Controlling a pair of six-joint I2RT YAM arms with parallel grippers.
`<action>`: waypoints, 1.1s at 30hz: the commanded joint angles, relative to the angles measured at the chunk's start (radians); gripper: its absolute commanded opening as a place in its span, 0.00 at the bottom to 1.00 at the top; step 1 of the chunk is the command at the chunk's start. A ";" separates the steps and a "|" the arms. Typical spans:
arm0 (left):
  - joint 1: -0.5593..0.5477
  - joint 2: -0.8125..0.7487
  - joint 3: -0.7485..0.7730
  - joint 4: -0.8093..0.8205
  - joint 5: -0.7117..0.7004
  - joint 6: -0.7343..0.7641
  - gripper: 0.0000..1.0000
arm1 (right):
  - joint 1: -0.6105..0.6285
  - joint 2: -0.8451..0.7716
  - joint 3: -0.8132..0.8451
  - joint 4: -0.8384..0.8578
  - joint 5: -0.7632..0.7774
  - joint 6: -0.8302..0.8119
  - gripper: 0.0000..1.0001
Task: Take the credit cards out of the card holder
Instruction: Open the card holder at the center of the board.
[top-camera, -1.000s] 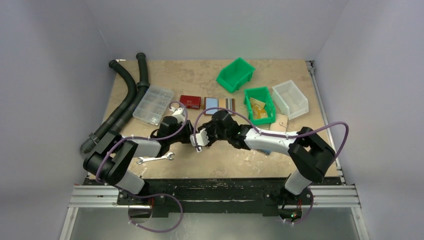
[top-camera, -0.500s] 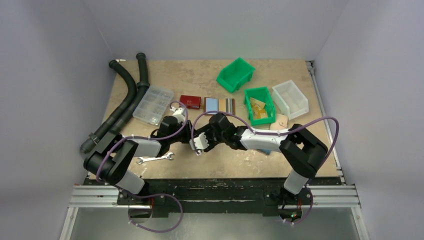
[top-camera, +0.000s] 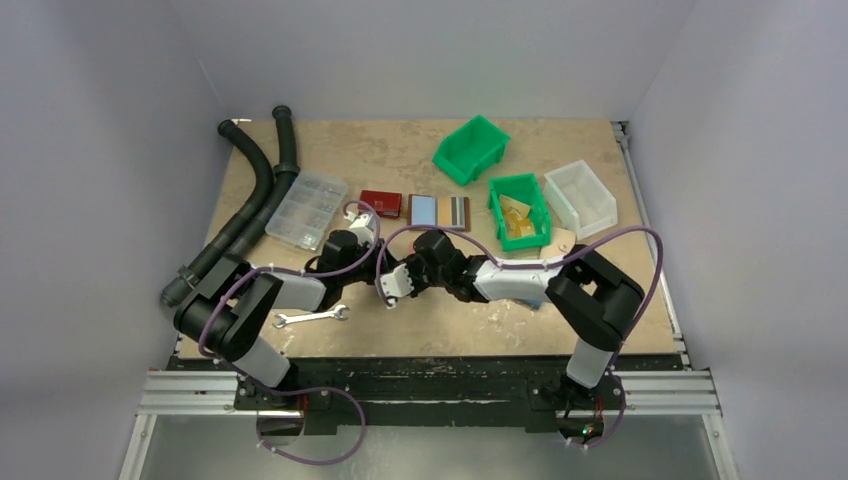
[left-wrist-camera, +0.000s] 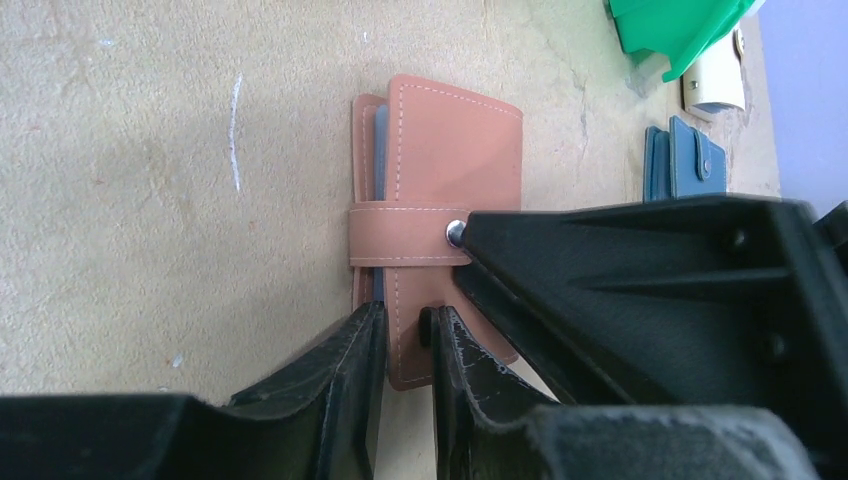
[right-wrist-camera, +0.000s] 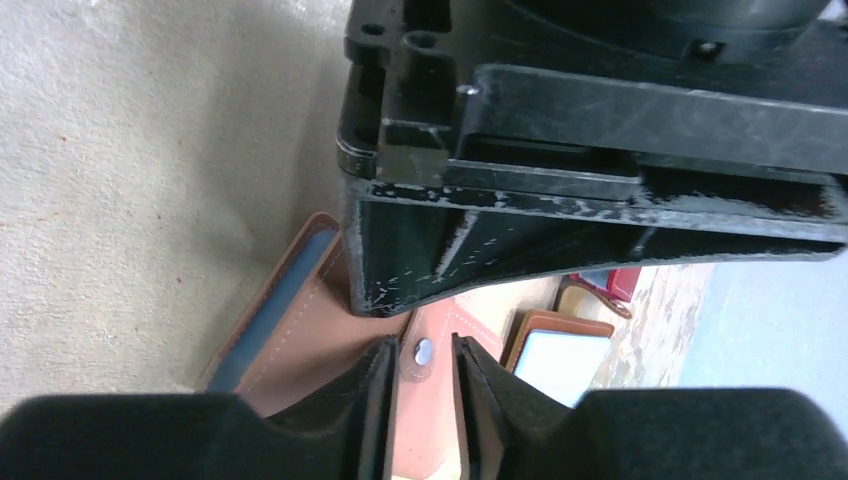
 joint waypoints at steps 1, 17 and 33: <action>-0.025 0.062 -0.029 -0.170 0.003 0.067 0.24 | -0.002 0.033 0.005 0.039 0.059 -0.029 0.24; -0.038 0.131 -0.011 -0.159 0.001 0.069 0.23 | 0.040 -0.066 -0.145 0.473 0.191 -0.045 0.00; -0.044 -0.060 -0.003 -0.238 -0.066 0.045 0.33 | -0.062 -0.189 0.019 -0.138 -0.203 0.046 0.05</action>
